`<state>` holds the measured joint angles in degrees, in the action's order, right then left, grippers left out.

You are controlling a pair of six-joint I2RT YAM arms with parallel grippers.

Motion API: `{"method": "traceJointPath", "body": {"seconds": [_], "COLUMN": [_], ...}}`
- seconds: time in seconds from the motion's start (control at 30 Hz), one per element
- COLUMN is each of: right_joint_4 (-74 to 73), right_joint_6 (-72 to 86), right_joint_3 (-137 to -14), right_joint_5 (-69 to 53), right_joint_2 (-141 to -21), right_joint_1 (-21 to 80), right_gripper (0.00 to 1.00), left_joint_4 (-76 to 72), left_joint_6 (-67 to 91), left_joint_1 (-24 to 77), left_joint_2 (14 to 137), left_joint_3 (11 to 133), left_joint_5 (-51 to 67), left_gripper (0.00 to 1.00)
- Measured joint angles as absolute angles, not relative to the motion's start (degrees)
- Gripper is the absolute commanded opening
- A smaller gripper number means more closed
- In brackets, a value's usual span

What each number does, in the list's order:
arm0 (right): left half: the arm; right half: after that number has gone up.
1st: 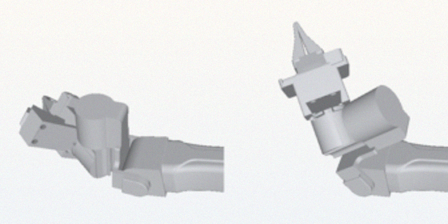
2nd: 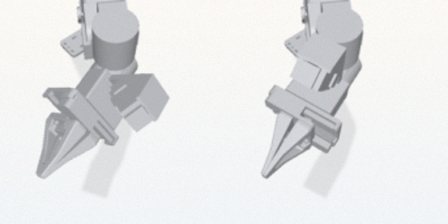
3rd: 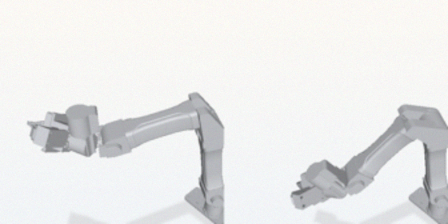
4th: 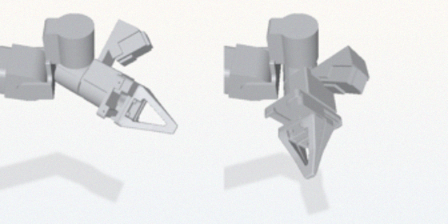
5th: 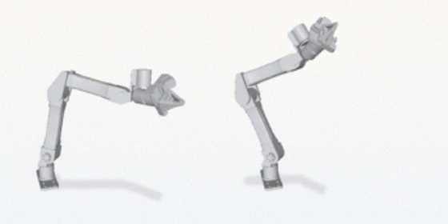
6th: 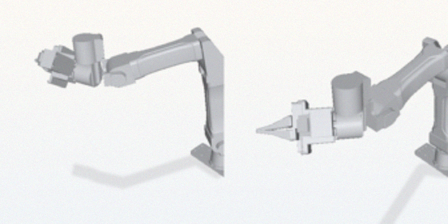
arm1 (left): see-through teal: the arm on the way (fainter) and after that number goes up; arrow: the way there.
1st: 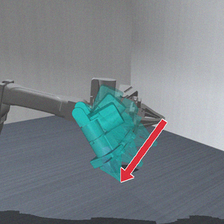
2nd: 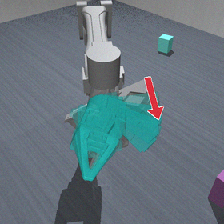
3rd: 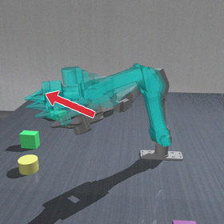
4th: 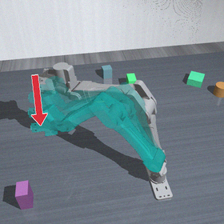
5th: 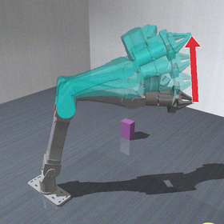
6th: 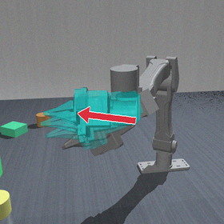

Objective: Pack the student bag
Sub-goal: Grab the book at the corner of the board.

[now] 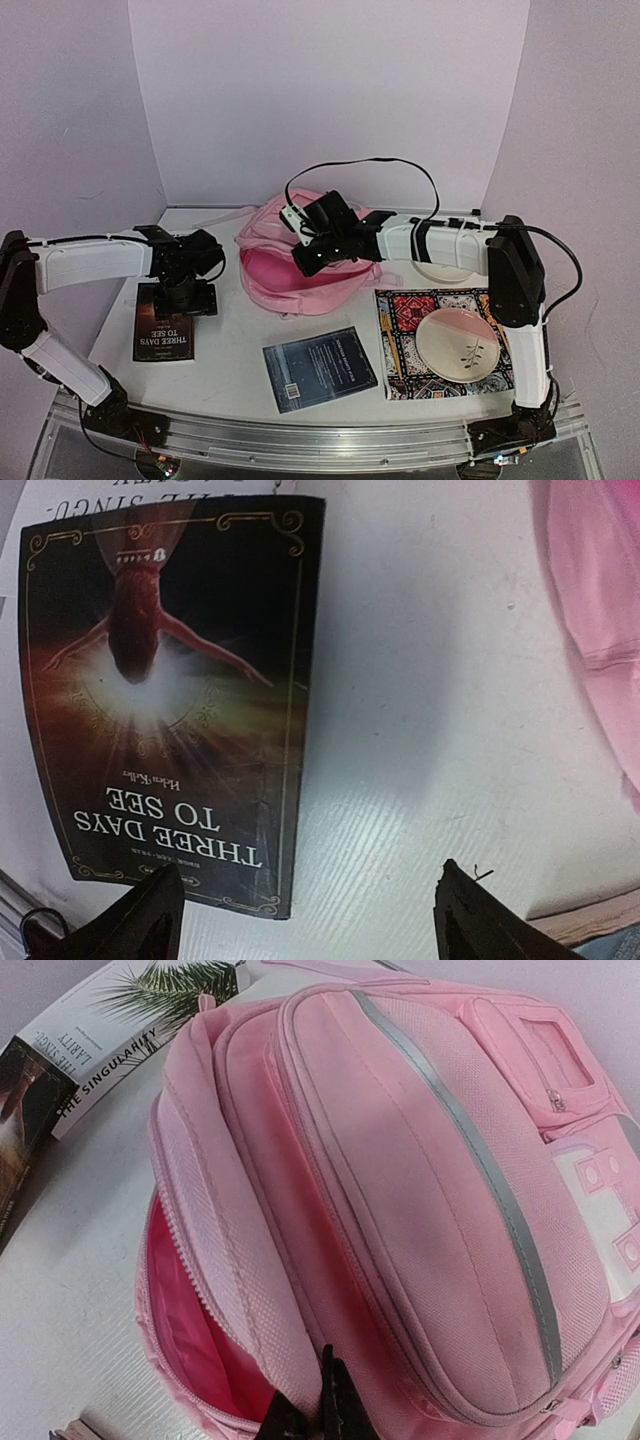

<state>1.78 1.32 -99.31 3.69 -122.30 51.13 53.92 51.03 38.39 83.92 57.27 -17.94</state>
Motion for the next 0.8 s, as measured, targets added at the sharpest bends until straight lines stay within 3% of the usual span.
{"method": "traceJointPath", "body": {"seconds": [0.37, 0.8], "right_joint_4": [2.0, 2.2], "right_joint_6": [1.3, 1.4], "right_joint_3": [-98.8, -98.1], "right_joint_5": [2.5, 2.0], "right_joint_2": [-122.2, -121.1], "right_joint_1": [50.8, 50.3], "right_gripper": [0.00, 0.00], "left_joint_4": [55.5, 56.1], "left_joint_6": [56.1, 59.0], "left_joint_1": [43.3, 44.4], "left_joint_2": [96.5, 105.6], "left_joint_3": [56.4, 56.4], "left_joint_5": [-27.4, -37.5], "left_gripper": [0.77, 0.59]}}
